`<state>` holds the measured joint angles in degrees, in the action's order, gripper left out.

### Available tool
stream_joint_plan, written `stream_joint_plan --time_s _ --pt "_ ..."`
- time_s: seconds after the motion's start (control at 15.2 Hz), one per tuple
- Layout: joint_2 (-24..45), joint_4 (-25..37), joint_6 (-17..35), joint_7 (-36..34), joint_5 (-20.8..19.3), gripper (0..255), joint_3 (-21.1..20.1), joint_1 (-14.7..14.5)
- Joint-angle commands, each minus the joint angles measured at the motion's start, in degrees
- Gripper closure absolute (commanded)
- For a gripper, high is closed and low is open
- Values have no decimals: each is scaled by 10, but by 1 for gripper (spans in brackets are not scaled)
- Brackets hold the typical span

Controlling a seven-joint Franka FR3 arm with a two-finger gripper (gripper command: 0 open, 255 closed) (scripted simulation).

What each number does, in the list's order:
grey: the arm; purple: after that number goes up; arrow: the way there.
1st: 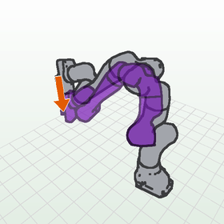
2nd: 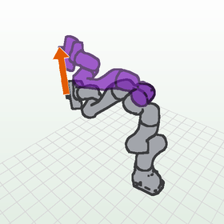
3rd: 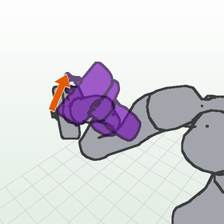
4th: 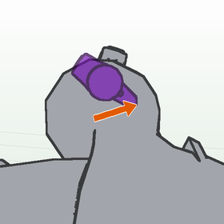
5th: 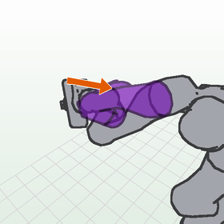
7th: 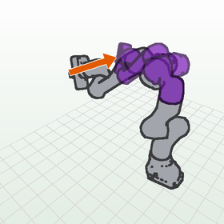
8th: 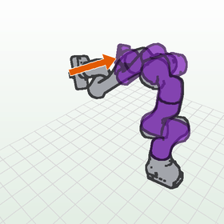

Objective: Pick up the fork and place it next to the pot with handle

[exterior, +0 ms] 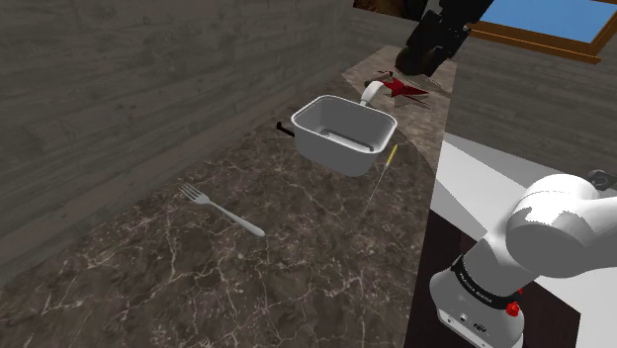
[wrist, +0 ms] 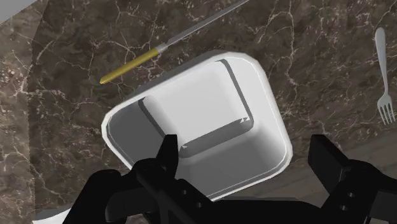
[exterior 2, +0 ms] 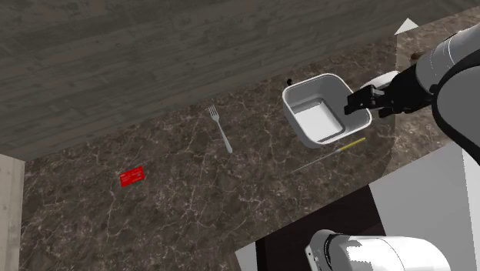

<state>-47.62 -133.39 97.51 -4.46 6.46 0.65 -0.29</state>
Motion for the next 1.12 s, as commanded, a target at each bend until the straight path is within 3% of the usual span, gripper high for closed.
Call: stream_joint_plan --time_s 0.0,0.59,1.06 --pt "0 0 0 0 0 0 0 0" --pt "109 -5 106 -63 29 0 -94 -31" --pt "223 27 181 -118 28 0 -166 -44"
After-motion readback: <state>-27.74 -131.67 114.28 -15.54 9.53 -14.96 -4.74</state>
